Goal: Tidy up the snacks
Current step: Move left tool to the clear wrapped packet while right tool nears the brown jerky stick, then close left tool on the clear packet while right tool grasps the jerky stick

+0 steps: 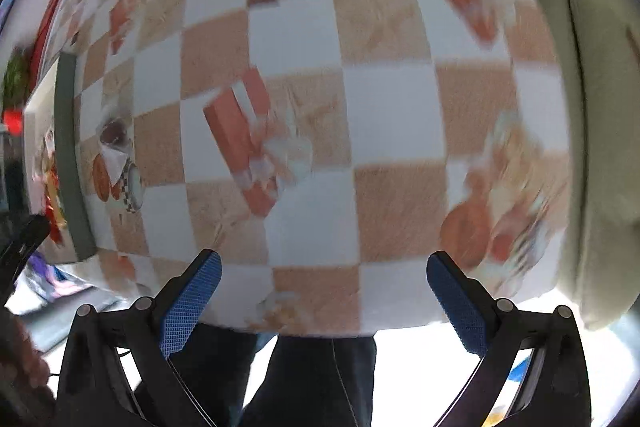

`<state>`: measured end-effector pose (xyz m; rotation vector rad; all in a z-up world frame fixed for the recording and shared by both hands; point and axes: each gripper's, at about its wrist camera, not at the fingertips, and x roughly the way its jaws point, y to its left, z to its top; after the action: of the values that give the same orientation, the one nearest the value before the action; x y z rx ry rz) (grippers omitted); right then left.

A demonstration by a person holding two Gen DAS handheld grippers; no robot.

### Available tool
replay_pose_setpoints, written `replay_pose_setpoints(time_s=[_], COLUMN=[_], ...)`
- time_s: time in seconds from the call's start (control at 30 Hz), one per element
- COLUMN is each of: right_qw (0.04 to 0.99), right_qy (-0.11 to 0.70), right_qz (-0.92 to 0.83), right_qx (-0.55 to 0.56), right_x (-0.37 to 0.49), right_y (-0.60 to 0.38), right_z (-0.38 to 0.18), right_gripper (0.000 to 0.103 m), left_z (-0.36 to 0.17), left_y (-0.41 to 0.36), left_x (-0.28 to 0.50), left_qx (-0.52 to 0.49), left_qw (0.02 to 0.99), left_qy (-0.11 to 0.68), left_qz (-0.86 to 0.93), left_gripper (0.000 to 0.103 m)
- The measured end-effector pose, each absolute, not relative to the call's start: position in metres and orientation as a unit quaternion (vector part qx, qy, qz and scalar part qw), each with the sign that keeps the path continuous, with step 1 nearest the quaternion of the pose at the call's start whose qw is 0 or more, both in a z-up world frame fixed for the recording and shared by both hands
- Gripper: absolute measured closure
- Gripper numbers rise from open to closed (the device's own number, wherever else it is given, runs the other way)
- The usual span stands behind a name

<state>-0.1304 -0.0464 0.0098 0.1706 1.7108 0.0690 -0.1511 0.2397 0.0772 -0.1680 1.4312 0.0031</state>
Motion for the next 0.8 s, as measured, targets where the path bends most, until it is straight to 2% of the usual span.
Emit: replay_pose_setpoints(time_s=[0.17, 0.43, 0.6, 0.8], right_qw=[0.643, 0.617, 0.62, 0.646], right_qy=[0.763, 0.784, 0.781, 0.748], right_qz=[0.042, 0.041, 0.071, 0.144], right_qx=[0.062, 0.05, 0.002, -0.056], right_x=[-0.139, -0.132, -0.085, 0.018], right_y=[-0.038, -0.037, -0.021, 0.043], right_z=[0.003, -0.026, -0.029, -0.013], right_gripper=[0.0, 0.0, 0.0, 0.0], left_z=[0.044, 0.012, 0.013, 0.01], left_y=[0.238, 0.22, 0.215, 0.21], left_x=[-0.128, -0.123, -0.118, -0.09], left_qx=[-0.124, -0.097, -0.103, -0.121], left_qw=[0.725, 0.703, 0.7, 0.697], left_qy=[0.677, 0.704, 0.704, 0.7], left_qz=[0.019, 0.038, 0.061, 0.09], left_gripper=[0.021, 0.021, 0.021, 0.021])
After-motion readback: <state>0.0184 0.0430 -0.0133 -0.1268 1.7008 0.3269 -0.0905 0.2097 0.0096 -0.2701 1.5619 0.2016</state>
